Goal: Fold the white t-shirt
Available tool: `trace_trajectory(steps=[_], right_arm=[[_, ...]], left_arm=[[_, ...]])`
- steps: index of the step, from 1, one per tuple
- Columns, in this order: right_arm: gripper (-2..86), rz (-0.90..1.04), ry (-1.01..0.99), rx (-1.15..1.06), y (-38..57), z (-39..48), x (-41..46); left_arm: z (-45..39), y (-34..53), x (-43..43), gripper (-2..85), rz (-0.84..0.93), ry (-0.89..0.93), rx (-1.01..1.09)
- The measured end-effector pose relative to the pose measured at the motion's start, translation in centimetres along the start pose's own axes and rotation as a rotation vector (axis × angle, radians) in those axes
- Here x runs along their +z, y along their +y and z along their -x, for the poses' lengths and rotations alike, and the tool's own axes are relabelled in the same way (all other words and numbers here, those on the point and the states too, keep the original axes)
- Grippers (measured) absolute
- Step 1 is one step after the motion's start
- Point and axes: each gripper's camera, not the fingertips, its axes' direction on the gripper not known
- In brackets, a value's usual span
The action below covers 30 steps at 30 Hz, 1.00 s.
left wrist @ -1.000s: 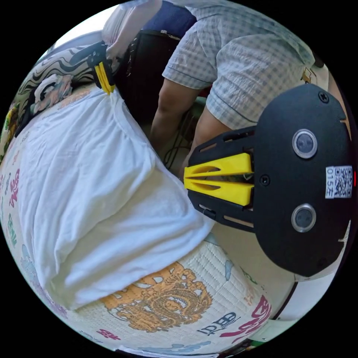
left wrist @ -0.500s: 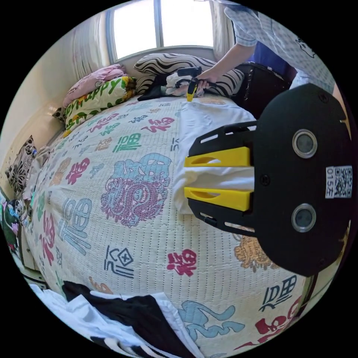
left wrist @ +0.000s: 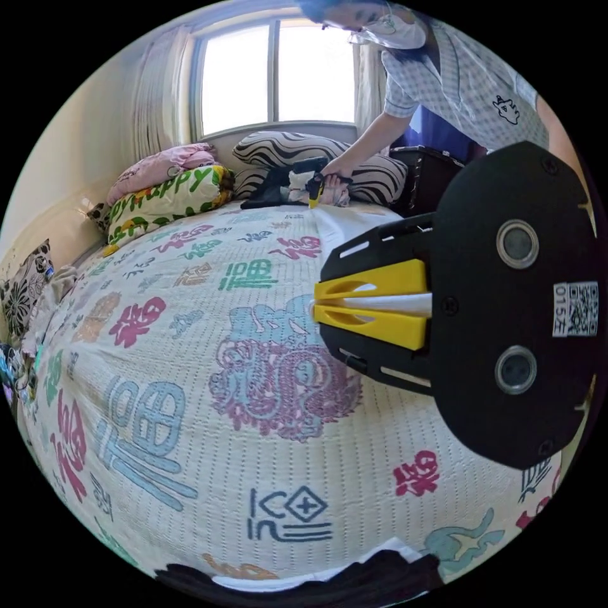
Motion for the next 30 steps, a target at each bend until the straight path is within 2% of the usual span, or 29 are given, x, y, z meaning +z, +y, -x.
trace_trajectory(steps=[4, 8, 10, 16, 18, 21, 26, 30], right_arm=[[0.6, -0.133, -0.013, 0.008, -3.2, -0.8, -2.7], [2.2, -0.129, 0.188, 0.015, -4.6, -0.7, -2.7], [3.2, -0.135, 0.205, -0.017, -3.2, -0.7, -2.6], [6.6, 0.014, 0.092, -0.006, 5.3, -0.7, 1.5], [6.7, 0.035, 0.036, 0.059, 7.6, -1.3, 3.2], [6.7, 0.066, -0.049, 0.168, 10.1, -2.7, 5.9], [6.7, 0.093, -0.076, 0.185, 9.8, -3.2, 8.7], [3.3, 0.085, -0.065, 0.202, 8.8, -3.3, 9.5]], left_arm=[[0.0, -4.0, -1.0, 0.3, -0.094, 0.030, 0.020], [0.1, -5.6, -0.5, 2.1, -0.019, -0.061, 0.020], [-0.6, -3.9, -0.8, 3.5, 0.002, -0.098, 0.073], [-0.8, 6.3, -0.9, 7.2, 0.088, -0.094, -0.008], [-0.4, 9.6, -0.6, 7.5, 0.101, -0.098, -0.085], [0.4, 13.6, 0.0, 7.8, 0.054, -0.003, -0.205], [1.4, 14.9, 2.7, 7.9, 0.108, -0.013, -0.248], [1.5, 15.0, 3.1, 3.2, 0.093, 0.017, -0.237]])
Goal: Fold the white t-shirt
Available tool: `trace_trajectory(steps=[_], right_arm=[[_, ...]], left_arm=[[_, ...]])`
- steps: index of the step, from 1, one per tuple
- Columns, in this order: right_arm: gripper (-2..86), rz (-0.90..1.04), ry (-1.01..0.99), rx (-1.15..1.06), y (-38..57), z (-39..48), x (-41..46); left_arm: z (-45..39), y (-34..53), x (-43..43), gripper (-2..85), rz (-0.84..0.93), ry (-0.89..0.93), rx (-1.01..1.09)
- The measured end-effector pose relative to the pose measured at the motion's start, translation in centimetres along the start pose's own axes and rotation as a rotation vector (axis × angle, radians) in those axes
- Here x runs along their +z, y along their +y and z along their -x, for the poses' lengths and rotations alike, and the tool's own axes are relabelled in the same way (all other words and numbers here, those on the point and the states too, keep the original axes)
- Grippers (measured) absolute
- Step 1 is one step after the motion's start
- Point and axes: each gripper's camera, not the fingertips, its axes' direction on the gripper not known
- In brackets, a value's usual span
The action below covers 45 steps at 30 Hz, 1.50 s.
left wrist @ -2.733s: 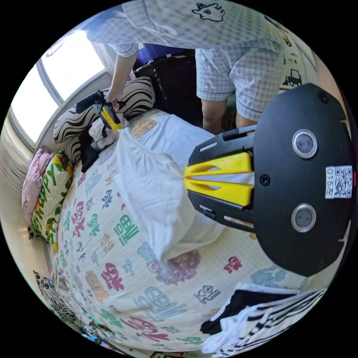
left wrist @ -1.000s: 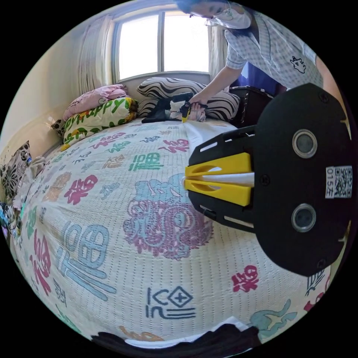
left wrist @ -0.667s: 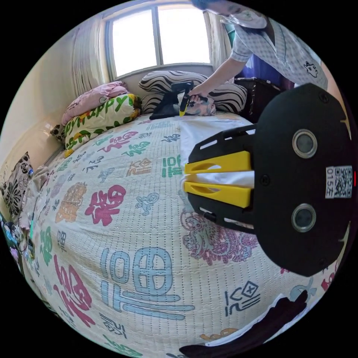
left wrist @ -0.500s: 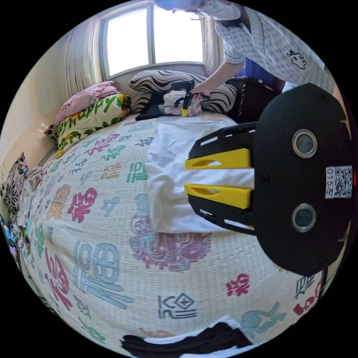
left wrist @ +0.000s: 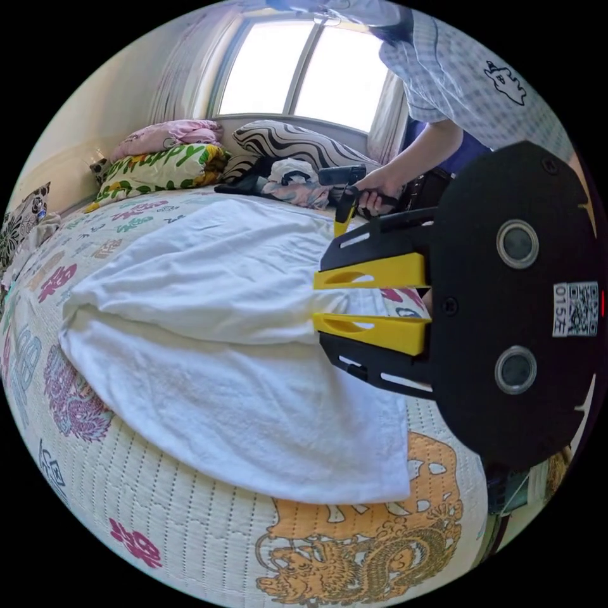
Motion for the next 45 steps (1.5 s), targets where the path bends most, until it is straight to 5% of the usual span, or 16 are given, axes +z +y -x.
trace_trajectory(steps=[9, 16, 22, 38, 45], right_arm=[[-0.1, -0.016, -0.071, 0.007, 0.8, -0.3, -0.4], [-0.2, -0.010, -0.101, -0.021, -1.6, 0.7, 1.3], [-0.2, -0.002, -0.079, -0.028, -2.7, 2.4, 2.5], [-0.4, 0.060, 0.046, -0.005, -4.7, 6.8, 7.5], [-0.4, -0.172, 0.134, -0.235, -9.7, 14.1, 3.1]], left_arm=[[0.8, 4.3, -2.9, -0.3, -0.016, -0.055, 0.009], [2.6, 4.5, -1.0, 6.0, -0.097, 0.110, -0.053], [2.5, 5.3, -0.6, 0.0, -0.109, 0.122, -0.093], [3.3, 10.4, -0.8, 0.6, 0.024, -0.047, -0.045], [-1.6, 6.8, -7.3, 1.3, -0.105, -0.235, 0.206]])
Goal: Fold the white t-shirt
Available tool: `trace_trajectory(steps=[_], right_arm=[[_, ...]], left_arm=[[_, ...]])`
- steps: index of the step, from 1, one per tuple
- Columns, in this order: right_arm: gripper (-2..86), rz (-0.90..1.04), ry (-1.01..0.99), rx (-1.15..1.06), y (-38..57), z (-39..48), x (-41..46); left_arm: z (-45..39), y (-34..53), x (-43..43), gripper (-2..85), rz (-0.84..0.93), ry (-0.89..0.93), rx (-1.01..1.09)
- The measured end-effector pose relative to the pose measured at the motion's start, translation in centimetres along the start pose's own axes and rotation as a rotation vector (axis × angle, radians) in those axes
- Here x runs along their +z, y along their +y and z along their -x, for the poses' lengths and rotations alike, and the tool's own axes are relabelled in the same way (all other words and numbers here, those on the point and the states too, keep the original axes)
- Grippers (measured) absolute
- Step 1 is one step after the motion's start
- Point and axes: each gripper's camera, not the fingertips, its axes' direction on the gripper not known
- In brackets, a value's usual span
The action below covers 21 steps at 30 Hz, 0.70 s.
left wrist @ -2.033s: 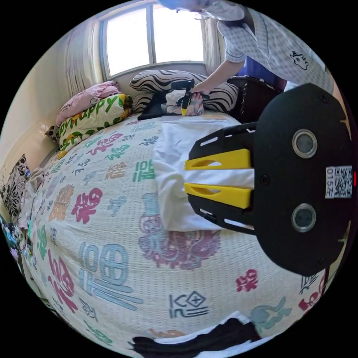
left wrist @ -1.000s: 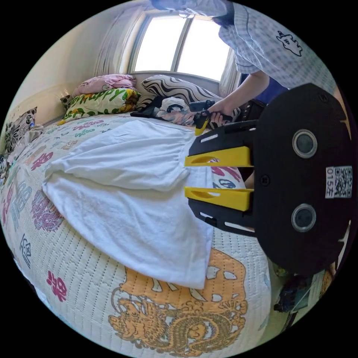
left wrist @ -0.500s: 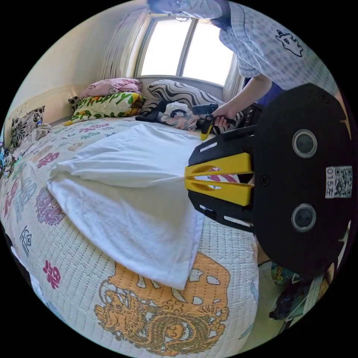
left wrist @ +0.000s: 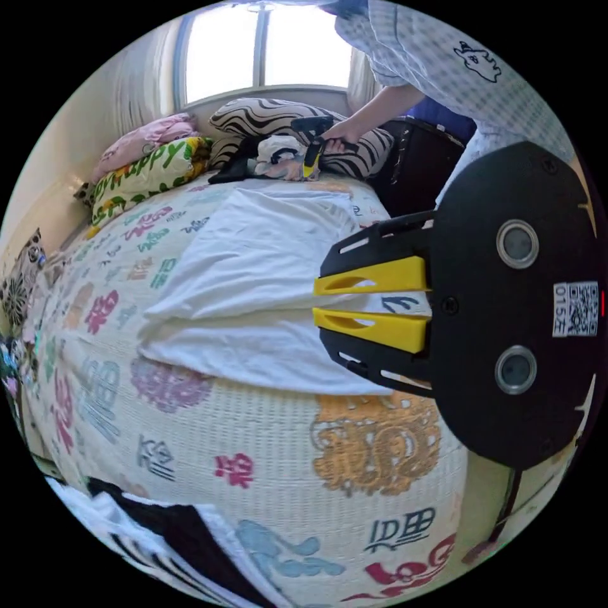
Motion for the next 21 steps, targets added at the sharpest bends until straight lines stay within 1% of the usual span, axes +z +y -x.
trace_trajectory(steps=[2, 4, 7, 9, 10, 11, 12, 14, 15, 18, 20, 21], right_arm=[[-0.5, -0.052, 0.000, -0.101, -4.6, 2.7, 1.2], [-0.6, -0.059, -0.039, -0.137, -8.0, 4.3, 3.2], [-0.6, -0.003, -0.091, -0.116, -12.4, 5.9, 6.8], [-0.6, 0.054, -0.023, -0.092, -13.7, 6.2, 8.2], [-0.6, 0.082, 0.075, -0.069, -14.2, 5.9, 8.6], [-0.6, 0.081, 0.137, -0.026, -14.3, 5.3, 8.3], [-0.5, 0.066, 0.142, 0.007, -14.2, 4.9, 7.9], [-0.4, -0.032, 0.165, 0.149, -13.4, 4.1, 5.7], [-0.4, -0.053, 0.176, 0.154, -13.2, 4.4, 5.3], [0.1, -0.051, 0.125, 0.042, -13.3, 7.9, 5.0], [1.2, 0.026, 0.087, -0.145, -14.9, 13.1, 7.2], [1.7, 0.047, 0.085, -0.198, -15.5, 14.6, 8.0]], left_arm=[[-1.0, -3.0, 0.3, 0.8, -0.052, 0.018, 0.070], [-2.3, -6.8, 2.5, -0.1, -0.079, 0.103, 0.136], [-2.1, -9.9, 5.8, -0.7, -0.048, 0.148, 0.104], [-0.6, -10.4, 6.7, -0.8, -0.027, 0.105, 0.034], [0.7, -10.1, 6.6, -0.8, -0.033, 0.060, -0.018], [1.4, -9.9, 6.3, -0.8, -0.044, 0.053, -0.040], [2.7, -9.0, 5.4, -0.8, -0.082, 0.064, -0.082], [4.1, -6.9, 3.6, -0.7, -0.136, -0.007, -0.145], [4.6, -5.1, 2.4, -0.5, -0.173, -0.038, -0.159], [5.1, 0.6, 0.5, 1.2, -0.206, -0.026, -0.198], [4.9, 4.4, 0.2, 3.5, -0.201, -0.072, -0.245], [4.7, 6.7, 0.4, 5.1, -0.187, -0.091, -0.272]])
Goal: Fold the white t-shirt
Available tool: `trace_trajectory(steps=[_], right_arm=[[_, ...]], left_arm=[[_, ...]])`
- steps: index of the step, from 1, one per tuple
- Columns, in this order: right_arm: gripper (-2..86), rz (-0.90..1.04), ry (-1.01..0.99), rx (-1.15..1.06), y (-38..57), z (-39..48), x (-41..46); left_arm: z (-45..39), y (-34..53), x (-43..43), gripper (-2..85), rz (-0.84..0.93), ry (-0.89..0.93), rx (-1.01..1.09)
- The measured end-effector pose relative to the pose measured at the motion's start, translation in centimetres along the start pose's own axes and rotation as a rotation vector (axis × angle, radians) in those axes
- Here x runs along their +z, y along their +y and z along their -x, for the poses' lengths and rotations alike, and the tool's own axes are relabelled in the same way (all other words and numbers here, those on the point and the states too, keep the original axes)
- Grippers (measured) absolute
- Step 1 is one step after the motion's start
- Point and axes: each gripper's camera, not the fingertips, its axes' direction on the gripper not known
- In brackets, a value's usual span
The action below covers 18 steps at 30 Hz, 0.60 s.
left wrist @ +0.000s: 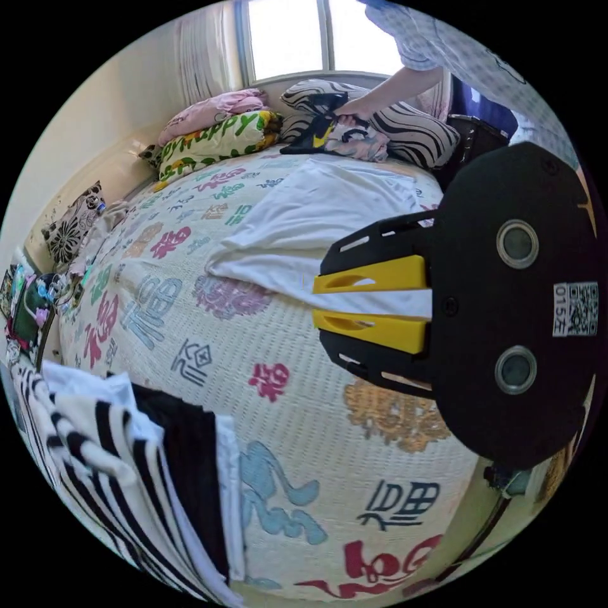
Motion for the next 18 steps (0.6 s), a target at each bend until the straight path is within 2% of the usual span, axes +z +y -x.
trace_trajectory(steps=[2, 6, 8, 12, 16, 18], right_arm=[[3.9, 0.092, -0.038, -0.209, -4.2, 5.7, 3.5], [7.3, 0.236, -0.109, -0.415, -10.5, 13.5, 10.0], [9.0, 0.327, -0.059, -0.508, -13.7, 18.1, 13.9], [10.7, 0.416, 0.069, -0.601, -16.7, 23.6, 18.6], [11.4, 0.528, 0.233, -0.645, -19.2, 27.4, 23.3], [10.6, 0.593, 0.268, -0.627, -19.9, 28.1, 25.0]], left_arm=[[0.4, 2.9, 0.4, 6.0, 0.026, -0.006, -0.035], [1.1, 6.7, 3.1, 6.8, 0.068, 0.032, -0.098], [1.3, 7.4, 4.2, 7.0, 0.085, 0.015, -0.108], [1.0, 8.6, 4.2, 7.9, -0.013, -0.179, -0.070], [2.0, 9.3, 6.7, 9.1, 0.025, -0.025, -0.071], [2.1, 9.6, 7.3, 8.4, 0.017, -0.022, -0.079]])
